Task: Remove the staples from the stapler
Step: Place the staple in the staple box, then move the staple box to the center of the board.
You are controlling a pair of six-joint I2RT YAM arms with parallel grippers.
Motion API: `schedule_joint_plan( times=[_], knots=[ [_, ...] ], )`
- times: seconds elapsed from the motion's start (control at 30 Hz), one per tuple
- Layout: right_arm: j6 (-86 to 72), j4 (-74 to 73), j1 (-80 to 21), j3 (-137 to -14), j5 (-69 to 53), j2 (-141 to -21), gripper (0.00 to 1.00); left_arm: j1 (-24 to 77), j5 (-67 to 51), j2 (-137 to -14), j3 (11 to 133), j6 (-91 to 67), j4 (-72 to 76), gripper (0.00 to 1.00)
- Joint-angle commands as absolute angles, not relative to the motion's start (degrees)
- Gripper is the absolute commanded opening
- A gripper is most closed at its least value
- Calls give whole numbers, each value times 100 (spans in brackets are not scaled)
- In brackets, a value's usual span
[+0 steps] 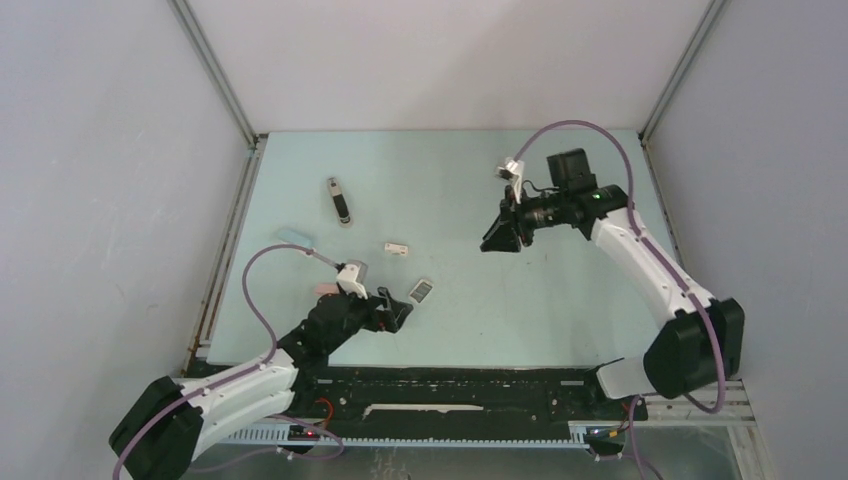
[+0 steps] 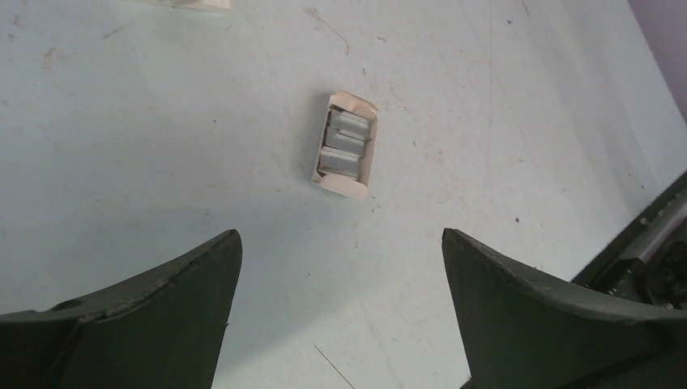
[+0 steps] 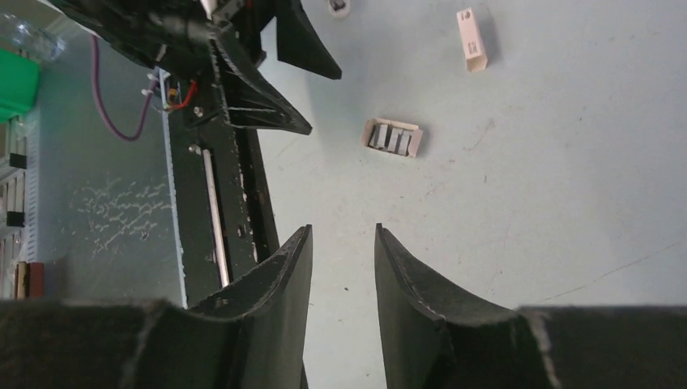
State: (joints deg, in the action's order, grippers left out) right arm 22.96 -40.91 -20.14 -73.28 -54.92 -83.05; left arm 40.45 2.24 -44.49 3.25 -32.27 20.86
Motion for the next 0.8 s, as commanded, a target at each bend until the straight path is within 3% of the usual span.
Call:
schedule_joint_plan(
  times=[0.0,0.13,0.3,0.53,0.77],
  knots=[
    [2298,-3647,-1620,-6942,-6295,-7741,43,4070,704,-4582,671,-2796,2723,100],
    [2239,-3448,-1447,-6689,-6347,-7464,45,4006,893,-4573,708,-2764,2760,100],
    [2250,-3450,-1407,-6654,-6329,-7435,45,3878,278,-4721,1171,-2565,2412,100],
    [2241,-3452,-1398,-6653,-6320,-7431,45,3875,-384,-5780,2779,-2459,603,100],
    [2225,-3458,-1316,-6660,-6329,-7466,45,4036,-22,-6431,3622,-2078,-322,99]
  ],
)
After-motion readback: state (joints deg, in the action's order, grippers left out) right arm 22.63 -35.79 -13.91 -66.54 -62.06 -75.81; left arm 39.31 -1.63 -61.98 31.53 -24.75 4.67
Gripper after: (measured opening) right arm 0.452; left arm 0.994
